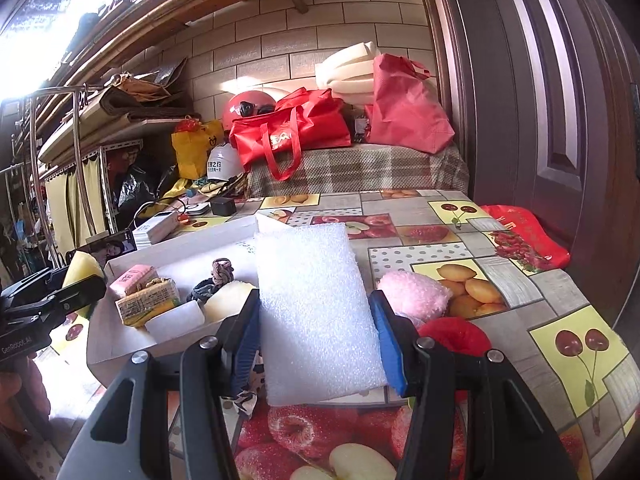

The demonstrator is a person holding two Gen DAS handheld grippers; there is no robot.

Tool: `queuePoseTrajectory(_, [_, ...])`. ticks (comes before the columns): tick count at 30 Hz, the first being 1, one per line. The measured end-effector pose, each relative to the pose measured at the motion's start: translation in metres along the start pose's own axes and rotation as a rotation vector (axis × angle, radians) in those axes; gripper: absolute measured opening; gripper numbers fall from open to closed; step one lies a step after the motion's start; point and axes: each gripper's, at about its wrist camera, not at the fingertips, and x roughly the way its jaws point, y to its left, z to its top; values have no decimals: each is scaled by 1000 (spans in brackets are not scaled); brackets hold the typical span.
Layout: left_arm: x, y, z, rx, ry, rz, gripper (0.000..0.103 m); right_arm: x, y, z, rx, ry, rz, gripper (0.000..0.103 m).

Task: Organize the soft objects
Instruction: 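Carry the yellow sponge and white foam strip over the tray with both grippers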

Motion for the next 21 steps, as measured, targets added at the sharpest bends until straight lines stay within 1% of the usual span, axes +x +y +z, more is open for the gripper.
queuePoseTrajectory(6, [13,14,4,11,-1,69,58,20,7,6,-21,13,-1,53])
queuePoseTrajectory(11, [31,38,9,-29,8,122,58,38,8,12,-25,22,-11,53])
queuePoseTrajectory(15, [43,52,13,-58,12,143,58,54,8,18,-24,32,-15,53])
queuePoseTrajectory(18, [52,54,15,-44,12,158,58,68,9,23,-10,61,-1,53])
queuePoseTrajectory(21, [59,55,18,-30,14,161,58,79,11,24,30,78,21,53])
